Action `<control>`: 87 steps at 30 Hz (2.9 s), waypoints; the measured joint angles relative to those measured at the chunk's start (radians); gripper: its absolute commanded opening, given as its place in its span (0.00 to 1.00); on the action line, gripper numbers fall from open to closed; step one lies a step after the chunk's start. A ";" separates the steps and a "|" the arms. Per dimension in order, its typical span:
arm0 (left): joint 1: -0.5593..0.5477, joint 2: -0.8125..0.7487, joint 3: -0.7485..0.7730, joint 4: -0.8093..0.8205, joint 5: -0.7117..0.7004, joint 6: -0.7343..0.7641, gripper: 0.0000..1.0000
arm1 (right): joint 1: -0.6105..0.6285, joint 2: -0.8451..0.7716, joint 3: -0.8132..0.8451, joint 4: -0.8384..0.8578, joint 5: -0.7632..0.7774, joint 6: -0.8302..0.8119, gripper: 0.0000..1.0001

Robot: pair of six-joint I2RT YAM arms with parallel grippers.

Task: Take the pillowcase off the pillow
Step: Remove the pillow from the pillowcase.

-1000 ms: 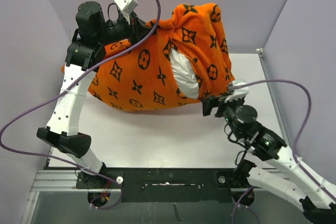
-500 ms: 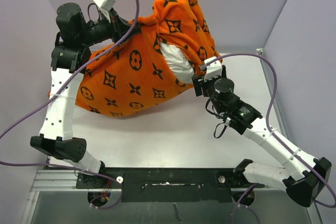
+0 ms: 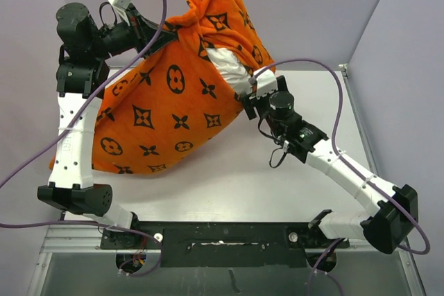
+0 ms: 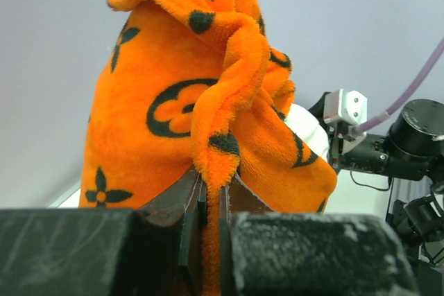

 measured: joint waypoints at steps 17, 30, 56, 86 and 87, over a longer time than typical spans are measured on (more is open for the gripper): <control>0.064 -0.065 -0.057 0.103 0.135 -0.092 0.00 | -0.261 -0.022 0.133 0.009 -0.408 0.067 0.82; 0.065 -0.065 -0.058 0.141 0.182 -0.104 0.00 | -0.257 0.110 0.232 0.023 -0.595 0.093 0.00; 0.077 -0.137 -0.124 0.172 0.271 -0.037 0.00 | -0.409 0.073 0.330 0.050 -1.170 0.217 0.58; 0.028 -0.271 -0.280 0.204 -0.076 0.425 0.75 | -0.117 0.260 0.981 -0.222 -0.746 0.055 0.00; 0.029 -0.293 -0.285 0.209 -0.066 0.431 0.75 | -0.094 0.274 0.989 -0.229 -0.731 0.035 0.00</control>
